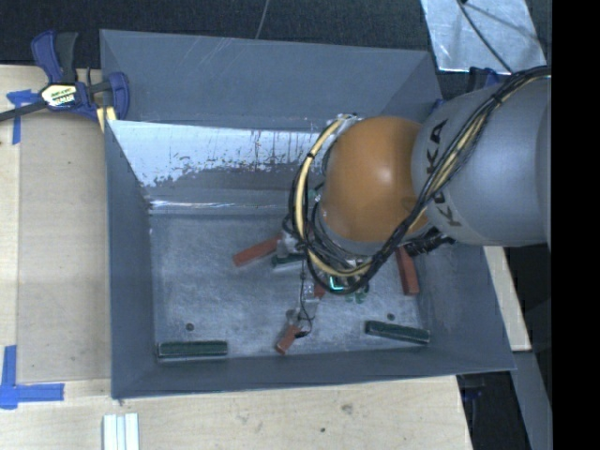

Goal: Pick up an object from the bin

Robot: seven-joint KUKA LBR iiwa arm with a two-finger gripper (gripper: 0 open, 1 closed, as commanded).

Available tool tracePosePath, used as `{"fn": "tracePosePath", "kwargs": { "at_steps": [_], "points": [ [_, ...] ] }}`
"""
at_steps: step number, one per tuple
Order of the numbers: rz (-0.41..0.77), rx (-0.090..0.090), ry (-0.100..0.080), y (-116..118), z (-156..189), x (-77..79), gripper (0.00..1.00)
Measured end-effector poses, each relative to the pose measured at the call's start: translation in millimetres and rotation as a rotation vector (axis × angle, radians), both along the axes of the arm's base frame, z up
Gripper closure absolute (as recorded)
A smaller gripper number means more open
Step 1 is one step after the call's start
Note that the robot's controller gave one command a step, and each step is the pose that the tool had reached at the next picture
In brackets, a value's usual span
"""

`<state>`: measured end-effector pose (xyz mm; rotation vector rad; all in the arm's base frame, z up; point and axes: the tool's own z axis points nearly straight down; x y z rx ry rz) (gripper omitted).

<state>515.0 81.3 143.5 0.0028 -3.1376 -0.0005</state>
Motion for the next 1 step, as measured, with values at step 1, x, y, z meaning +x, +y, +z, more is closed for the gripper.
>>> {"fn": "tracePosePath", "kwargs": {
  "at_steps": [1],
  "points": [
    [-0.002,0.001,-0.007,-0.3,2.8,1.9,0.00]
  ]
}}
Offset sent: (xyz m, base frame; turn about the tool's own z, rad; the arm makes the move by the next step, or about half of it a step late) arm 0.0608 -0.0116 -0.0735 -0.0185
